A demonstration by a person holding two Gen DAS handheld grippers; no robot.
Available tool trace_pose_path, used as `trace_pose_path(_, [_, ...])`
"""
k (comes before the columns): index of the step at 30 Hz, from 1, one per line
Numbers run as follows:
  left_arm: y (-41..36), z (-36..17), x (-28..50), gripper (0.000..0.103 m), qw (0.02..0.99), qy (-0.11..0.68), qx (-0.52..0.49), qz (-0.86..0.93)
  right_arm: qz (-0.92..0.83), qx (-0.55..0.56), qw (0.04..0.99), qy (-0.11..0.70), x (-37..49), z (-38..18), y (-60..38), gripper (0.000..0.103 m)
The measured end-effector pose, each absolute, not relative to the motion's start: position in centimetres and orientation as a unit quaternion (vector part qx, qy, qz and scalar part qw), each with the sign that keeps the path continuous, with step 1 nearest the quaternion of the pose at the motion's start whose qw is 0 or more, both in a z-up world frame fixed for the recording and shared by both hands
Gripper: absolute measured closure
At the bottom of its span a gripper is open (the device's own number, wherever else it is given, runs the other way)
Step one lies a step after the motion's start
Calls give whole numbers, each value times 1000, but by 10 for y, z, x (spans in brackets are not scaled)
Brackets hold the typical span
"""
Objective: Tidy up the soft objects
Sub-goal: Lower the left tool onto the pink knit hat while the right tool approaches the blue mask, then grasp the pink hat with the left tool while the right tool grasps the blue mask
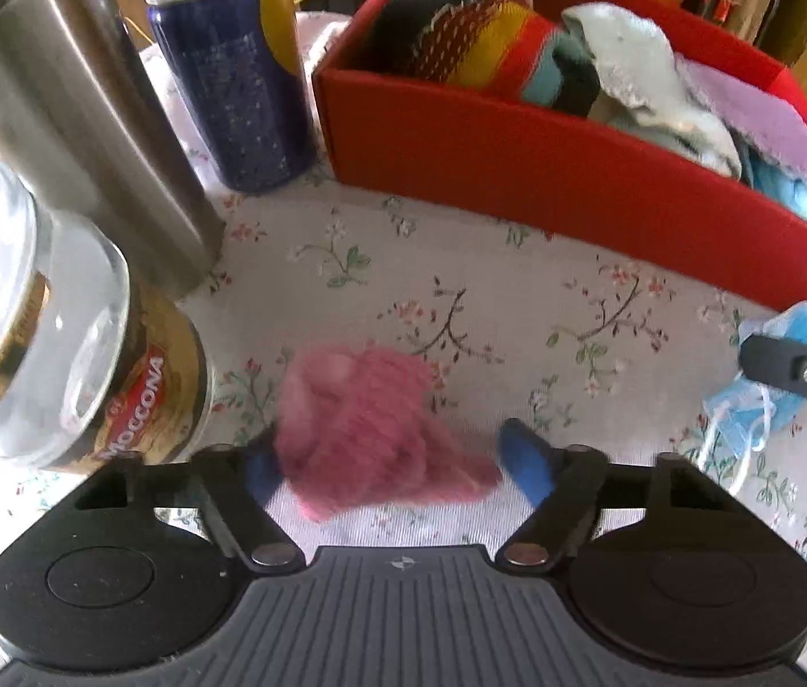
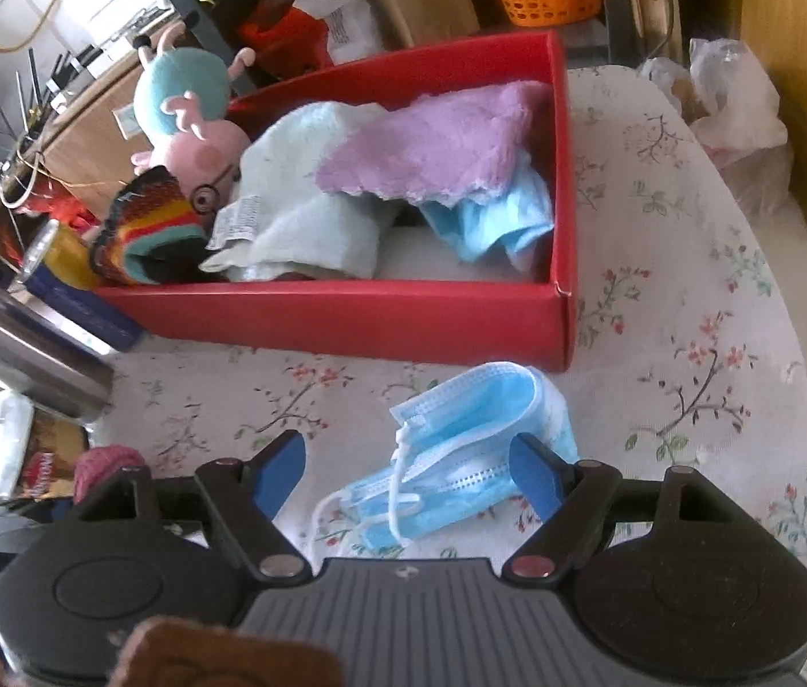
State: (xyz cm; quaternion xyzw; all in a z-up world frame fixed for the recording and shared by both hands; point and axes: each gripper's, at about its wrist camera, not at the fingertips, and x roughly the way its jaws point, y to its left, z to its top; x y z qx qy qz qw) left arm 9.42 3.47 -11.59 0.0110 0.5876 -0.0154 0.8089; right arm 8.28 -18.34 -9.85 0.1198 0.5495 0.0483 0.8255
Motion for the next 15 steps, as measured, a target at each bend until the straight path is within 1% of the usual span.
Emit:
trace_pose_path(1, [34, -114, 95, 57, 811, 584, 12, -22, 45, 112, 827, 549, 83, -101, -182, 52])
trace_pose_path(2, [34, -112, 96, 61, 811, 584, 5, -34, 47, 103, 828, 550, 84, -104, -181, 53])
trace_pose_path(3, [35, -111, 97, 63, 810, 585, -2, -36, 49, 91, 828, 551, 84, -106, -179, 53])
trace_pose_path(4, [35, -112, 96, 64, 810, 585, -3, -38, 50, 78, 830, 550, 84, -106, -177, 56])
trace_pose_path(5, [35, -112, 95, 64, 811, 584, 1, -38, 49, 58, 831, 551, 82, -105, -174, 63])
trace_pose_path(6, [34, -112, 94, 64, 811, 583, 8, -40, 50, 36, 832, 551, 80, -105, -171, 67])
trace_pose_path(8, [32, -111, 91, 64, 808, 587, 3, -49, 56, 15, 832, 552, 76, -105, -168, 79])
trace_pose_path(9, [31, -111, 90, 64, 812, 582, 4, -52, 58, 15, 831, 553, 74, -103, -170, 83])
trace_pose_path(11, [29, -109, 87, 64, 811, 582, -4, -57, 63, 32, 827, 557, 71, -99, -179, 100])
trace_pose_path(12, [27, -106, 85, 64, 812, 581, -1, -62, 68, 47, 825, 559, 70, -96, -185, 103])
trace_pose_path(15, [22, -99, 78, 63, 815, 574, 0, -76, 78, 79, 824, 556, 62, -89, -196, 103])
